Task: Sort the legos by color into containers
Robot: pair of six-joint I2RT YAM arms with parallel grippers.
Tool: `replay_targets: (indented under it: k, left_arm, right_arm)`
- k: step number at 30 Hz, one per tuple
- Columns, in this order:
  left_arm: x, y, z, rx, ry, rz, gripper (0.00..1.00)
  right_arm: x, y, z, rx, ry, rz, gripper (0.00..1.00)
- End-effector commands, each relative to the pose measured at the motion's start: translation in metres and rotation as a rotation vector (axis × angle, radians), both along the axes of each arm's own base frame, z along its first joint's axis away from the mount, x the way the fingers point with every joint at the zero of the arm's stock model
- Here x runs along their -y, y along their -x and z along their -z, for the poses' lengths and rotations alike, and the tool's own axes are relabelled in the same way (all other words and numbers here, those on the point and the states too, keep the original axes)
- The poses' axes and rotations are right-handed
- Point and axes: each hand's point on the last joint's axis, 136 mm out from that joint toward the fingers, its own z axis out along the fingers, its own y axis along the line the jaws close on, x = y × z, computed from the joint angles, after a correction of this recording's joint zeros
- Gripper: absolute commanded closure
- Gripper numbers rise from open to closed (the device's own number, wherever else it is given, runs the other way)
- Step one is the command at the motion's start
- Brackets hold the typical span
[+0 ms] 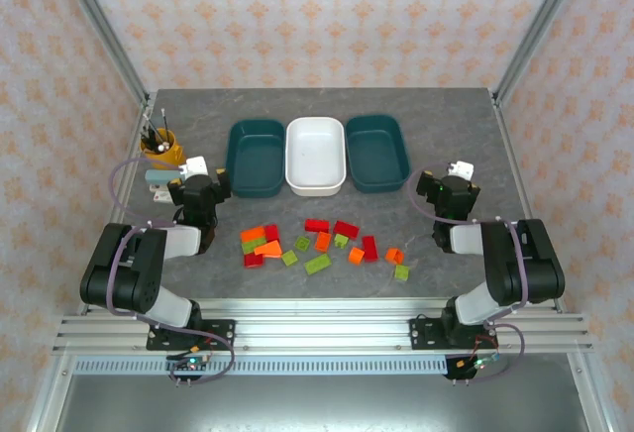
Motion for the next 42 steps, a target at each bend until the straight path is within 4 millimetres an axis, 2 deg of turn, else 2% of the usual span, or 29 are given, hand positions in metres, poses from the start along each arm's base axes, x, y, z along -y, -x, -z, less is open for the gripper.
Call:
replay_targets:
  k: [1,31,33,35,37,39,42]
  left_arm:
    - [-0.001,0.000,-0.004,0.022,-0.019,-0.013,0.00]
    - [-0.002,0.000,-0.004,0.017,-0.019,-0.013,0.00]
    - [0.000,0.000,-0.008,0.030,-0.025,-0.007,0.00]
    - [0.005,0.004,-0.028,0.005,-0.063,-0.009,0.00]
    - [0.010,0.007,-0.056,0.003,-0.080,-0.013,0.00]
    - [0.014,0.013,-0.086,0.064,-0.070,-0.022,0.00]
    - [0.026,0.024,-0.137,0.146,-0.051,-0.002,0.00]
  right_arm:
    - [0.000,-0.008,-0.009,0.025,0.004,-0.003,0.01]
    - [0.001,-0.007,-0.010,0.033,0.007,-0.002,0.01]
    - [0.002,-0.008,-0.022,0.034,0.010,0.002,0.01]
    - [0.005,-0.006,-0.040,0.017,0.025,0.035,0.01]
    - [0.008,-0.002,-0.069,0.063,0.026,0.057,0.01]
    - [0.009,0.003,-0.113,0.165,0.025,0.080,0.01]
    - [0.000,0.015,-0.201,0.300,0.010,0.069,0.01]
